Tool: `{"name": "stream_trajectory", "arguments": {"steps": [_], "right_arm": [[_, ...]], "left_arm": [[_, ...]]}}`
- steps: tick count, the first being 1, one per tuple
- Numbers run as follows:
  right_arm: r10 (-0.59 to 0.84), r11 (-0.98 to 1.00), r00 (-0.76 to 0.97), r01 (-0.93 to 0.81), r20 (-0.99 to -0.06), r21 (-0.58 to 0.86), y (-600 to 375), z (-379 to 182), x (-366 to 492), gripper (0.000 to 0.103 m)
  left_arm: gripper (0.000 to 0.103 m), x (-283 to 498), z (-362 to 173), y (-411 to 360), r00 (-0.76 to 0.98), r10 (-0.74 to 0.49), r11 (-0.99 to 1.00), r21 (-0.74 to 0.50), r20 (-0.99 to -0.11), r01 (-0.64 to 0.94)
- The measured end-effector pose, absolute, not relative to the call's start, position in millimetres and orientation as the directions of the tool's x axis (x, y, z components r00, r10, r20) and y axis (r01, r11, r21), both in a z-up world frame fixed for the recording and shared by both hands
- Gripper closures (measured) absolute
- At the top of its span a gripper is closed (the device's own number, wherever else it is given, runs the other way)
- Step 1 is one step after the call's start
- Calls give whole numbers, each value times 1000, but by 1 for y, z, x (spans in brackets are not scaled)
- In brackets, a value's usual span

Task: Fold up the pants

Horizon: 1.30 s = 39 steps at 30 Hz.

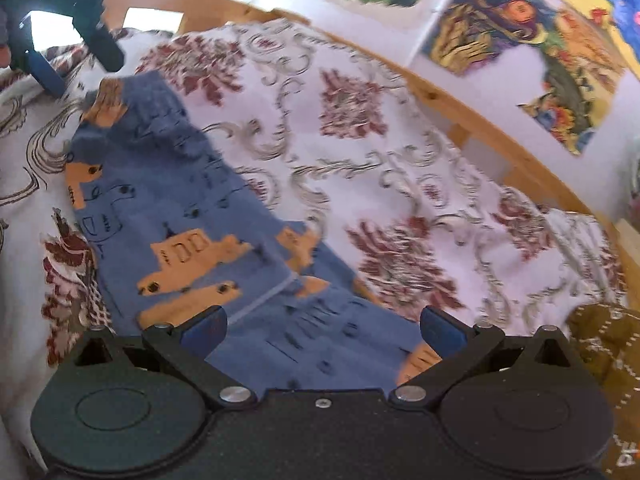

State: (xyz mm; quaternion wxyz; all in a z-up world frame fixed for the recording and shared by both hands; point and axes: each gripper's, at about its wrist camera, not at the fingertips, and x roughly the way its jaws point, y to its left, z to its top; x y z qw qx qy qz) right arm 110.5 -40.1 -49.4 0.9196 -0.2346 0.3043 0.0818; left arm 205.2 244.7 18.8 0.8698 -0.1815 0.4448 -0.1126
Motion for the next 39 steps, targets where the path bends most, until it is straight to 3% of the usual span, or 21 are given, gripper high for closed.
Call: {"name": "stream_trajectory", "arguments": {"steps": [5,16,18,23,29,39], "right_arm": [[16,866,779,-324,-627,-380,-22,-67,123,1],[-10,889,799,-268,-602,-371,-19,-84,124,1],[-9,891,801,-266,-599,-369,-19,-84,124,1],[-2,903,798,-258,-603,-344,-22,-85,125,1],[3,906,799,-256,-601,-336,-24,-87,125,1],[72,937,832,-245,-550,-247,-45,-58,124,1]], "left_arm": [[0,220,-3,250,528,-461,861,-503,-714,72],[2,223,3,237,566,-443,875,-474,-696,101],[14,226,3,232,560,-390,902,-426,-731,72],[69,233,-3,234,538,-337,920,-391,-773,15],[81,227,-4,250,574,-346,895,-445,-742,-37],[83,212,36,206,629,-296,944,-322,-718,77]]}}
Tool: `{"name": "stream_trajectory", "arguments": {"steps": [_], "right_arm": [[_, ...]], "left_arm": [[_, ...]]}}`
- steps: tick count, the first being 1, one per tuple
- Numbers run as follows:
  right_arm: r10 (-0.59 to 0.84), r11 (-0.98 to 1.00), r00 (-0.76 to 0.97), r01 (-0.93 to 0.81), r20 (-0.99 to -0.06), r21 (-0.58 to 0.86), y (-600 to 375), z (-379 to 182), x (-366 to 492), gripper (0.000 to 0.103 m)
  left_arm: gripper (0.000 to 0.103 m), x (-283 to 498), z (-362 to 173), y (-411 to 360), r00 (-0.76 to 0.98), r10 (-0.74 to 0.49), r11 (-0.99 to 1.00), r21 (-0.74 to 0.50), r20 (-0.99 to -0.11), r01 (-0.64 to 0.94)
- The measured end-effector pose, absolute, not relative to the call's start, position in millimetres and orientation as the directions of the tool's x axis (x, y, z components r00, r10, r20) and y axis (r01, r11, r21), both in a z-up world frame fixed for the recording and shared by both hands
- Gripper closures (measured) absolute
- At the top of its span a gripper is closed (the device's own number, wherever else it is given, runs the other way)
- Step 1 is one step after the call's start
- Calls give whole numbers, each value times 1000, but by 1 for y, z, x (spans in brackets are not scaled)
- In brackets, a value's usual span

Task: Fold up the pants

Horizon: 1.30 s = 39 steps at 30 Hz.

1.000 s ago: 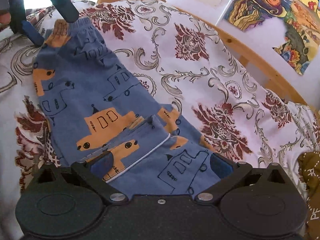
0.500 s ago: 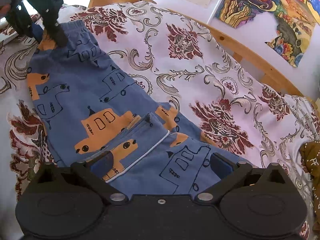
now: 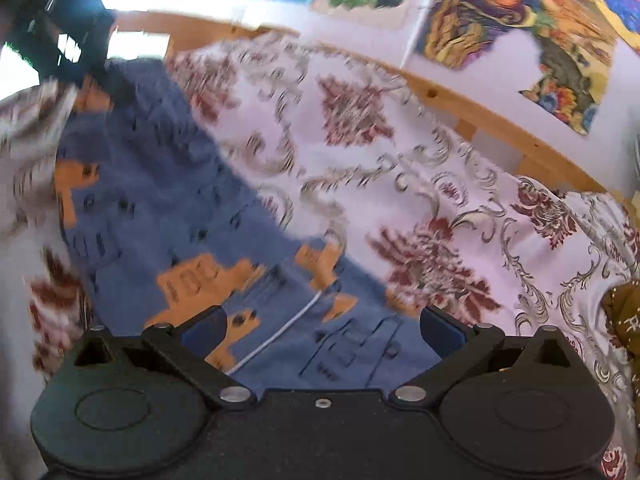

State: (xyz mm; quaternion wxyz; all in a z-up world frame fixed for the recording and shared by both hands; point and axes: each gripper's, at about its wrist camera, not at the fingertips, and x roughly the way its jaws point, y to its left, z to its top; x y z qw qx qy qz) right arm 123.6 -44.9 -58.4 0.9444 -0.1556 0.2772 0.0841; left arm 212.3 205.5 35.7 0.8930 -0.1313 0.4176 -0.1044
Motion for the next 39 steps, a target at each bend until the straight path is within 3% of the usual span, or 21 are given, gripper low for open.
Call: {"name": "stream_trajectory", "arguments": {"steps": [5,11,14,20,24,26,28,30,34,39], "right_arm": [[202,962,810,-269,-550,-42,-92,-17,135,1],[478,859,666,-219,-572,463,-166,4,170,1],[584,755,593,-147,-555,639,-190,5,186,1],[702,656,455,-115,-548,746,-189,0,196,1],[715,651,419,-108,-559,752,-179,-6,193,8],[690,681,429,-114,-582,723,-176,-5,191,17],[669,703,437,-110,-601,702,-177,-6,189,44],[653,718,442,-102,-615,689,-181,-8,187,64],[649,722,451,-112,-612,683,-193,-9,180,79],[649,726,458,-136,-608,674,-209,-5,175,81]], "left_arm": [[83,192,57,153,673,-260,965,-164,-693,204],[82,155,55,73,698,-243,924,59,-674,378],[82,138,43,39,692,-238,892,129,-682,434],[82,107,18,-11,689,-220,824,246,-690,510],[82,94,10,-30,693,-215,805,277,-688,524],[82,90,9,-36,696,-215,800,285,-685,528],[82,87,8,-40,692,-220,798,281,-687,533],[82,85,7,-43,685,-226,796,275,-692,540],[82,83,8,-51,690,-223,787,291,-689,545],[82,84,10,-65,684,-226,789,282,-694,546]]}}
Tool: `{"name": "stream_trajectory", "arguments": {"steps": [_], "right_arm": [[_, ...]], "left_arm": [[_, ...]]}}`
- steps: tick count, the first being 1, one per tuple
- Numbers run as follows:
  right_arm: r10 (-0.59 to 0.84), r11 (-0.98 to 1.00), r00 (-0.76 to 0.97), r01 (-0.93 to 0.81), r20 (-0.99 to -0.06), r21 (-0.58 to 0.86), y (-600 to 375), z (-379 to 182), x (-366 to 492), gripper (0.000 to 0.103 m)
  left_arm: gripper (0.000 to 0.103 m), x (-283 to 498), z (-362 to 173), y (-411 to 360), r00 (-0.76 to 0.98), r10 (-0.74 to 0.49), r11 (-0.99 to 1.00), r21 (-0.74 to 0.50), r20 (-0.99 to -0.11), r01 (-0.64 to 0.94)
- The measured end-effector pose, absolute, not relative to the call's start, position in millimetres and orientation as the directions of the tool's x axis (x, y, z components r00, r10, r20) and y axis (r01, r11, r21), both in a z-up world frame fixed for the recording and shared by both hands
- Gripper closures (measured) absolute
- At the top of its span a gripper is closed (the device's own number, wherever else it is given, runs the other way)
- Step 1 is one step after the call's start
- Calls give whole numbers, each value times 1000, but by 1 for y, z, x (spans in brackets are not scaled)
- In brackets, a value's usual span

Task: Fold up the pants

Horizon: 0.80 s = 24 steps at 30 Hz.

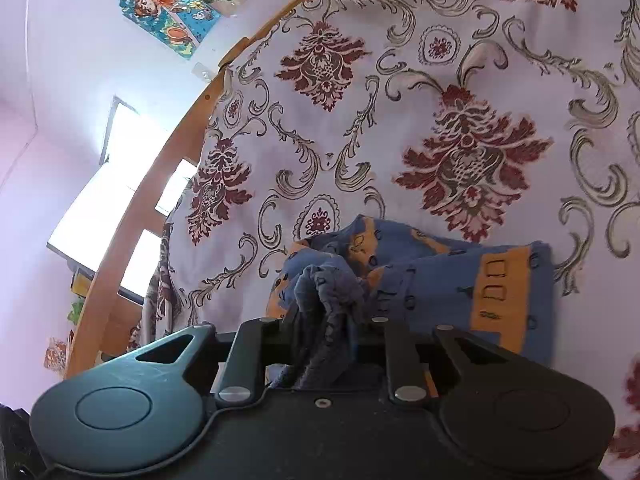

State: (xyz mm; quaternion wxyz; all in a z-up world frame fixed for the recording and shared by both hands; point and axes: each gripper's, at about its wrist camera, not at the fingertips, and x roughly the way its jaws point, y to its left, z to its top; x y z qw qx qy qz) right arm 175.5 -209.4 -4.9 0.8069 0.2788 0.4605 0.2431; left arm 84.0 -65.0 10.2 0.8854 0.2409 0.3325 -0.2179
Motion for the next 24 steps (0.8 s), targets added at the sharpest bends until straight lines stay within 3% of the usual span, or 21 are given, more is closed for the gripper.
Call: {"name": "stream_trajectory", "arguments": {"steps": [12,24], "right_arm": [[577,802,479,-179,-662,569,-261,-20,169,82],[562,800,503,-129,-657,586,-278,-63,159,82]], "left_arm": [[82,94,-10,-123,629,-274,786,208,-728,583],[78,96,-44,-140,586,-264,765,204,-766,611]]}}
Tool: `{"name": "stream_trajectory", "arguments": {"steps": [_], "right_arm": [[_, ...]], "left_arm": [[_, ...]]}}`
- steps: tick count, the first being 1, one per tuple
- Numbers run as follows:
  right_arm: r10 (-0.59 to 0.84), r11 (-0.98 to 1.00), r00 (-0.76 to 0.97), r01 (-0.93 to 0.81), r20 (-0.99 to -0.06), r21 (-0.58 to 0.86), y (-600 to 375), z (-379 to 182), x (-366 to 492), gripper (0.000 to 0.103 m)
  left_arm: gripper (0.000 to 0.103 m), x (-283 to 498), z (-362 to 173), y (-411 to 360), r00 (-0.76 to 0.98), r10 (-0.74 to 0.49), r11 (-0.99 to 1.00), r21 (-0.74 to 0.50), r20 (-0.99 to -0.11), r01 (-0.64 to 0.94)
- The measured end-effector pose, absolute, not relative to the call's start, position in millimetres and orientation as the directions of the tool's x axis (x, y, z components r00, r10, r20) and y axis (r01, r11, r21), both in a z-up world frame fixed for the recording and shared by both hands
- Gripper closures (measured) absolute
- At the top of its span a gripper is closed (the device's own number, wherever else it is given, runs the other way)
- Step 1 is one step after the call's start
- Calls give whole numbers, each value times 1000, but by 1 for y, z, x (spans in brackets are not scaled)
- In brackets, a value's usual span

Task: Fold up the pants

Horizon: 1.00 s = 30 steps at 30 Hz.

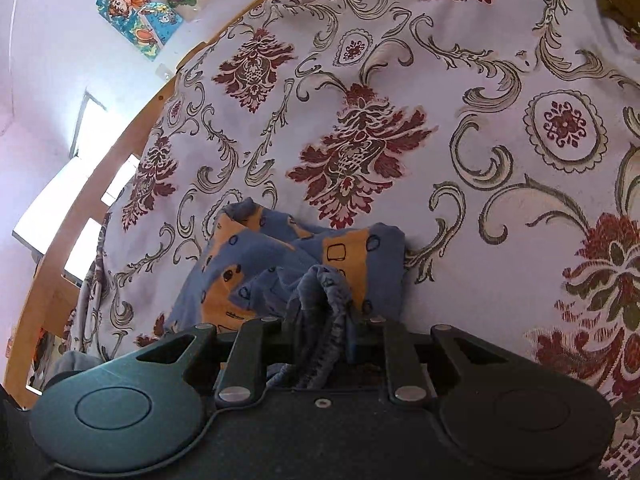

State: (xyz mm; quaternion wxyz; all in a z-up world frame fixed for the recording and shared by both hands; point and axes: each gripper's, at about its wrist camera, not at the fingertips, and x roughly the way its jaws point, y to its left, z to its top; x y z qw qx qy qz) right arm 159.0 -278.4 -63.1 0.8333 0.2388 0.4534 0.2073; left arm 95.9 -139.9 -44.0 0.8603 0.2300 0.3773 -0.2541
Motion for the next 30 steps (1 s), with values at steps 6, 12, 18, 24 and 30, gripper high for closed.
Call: {"name": "stream_trajectory", "arguments": {"steps": [6,12,18,24,30], "right_arm": [[554,811,512,-151,-657,565,-278,-66,158,80],[494,846,555,-132,-669,516,-287,-60,146,13],[432,871,632,-108,-643,479,-292,-41,122,1],[190,974,751,-62,-632,219,-252,-19,81,1],[-144,982,779,35,-610,-188,-184,-26,56,1]], "left_arm": [[66,95,-45,-140,570,-285,757,185,-771,627],[22,87,-31,-123,507,-357,695,140,-784,705],[0,87,2,-49,535,-389,715,120,-750,688],[0,121,21,35,595,-328,850,46,-734,525],[0,184,13,78,587,-128,964,40,-800,264]]}}
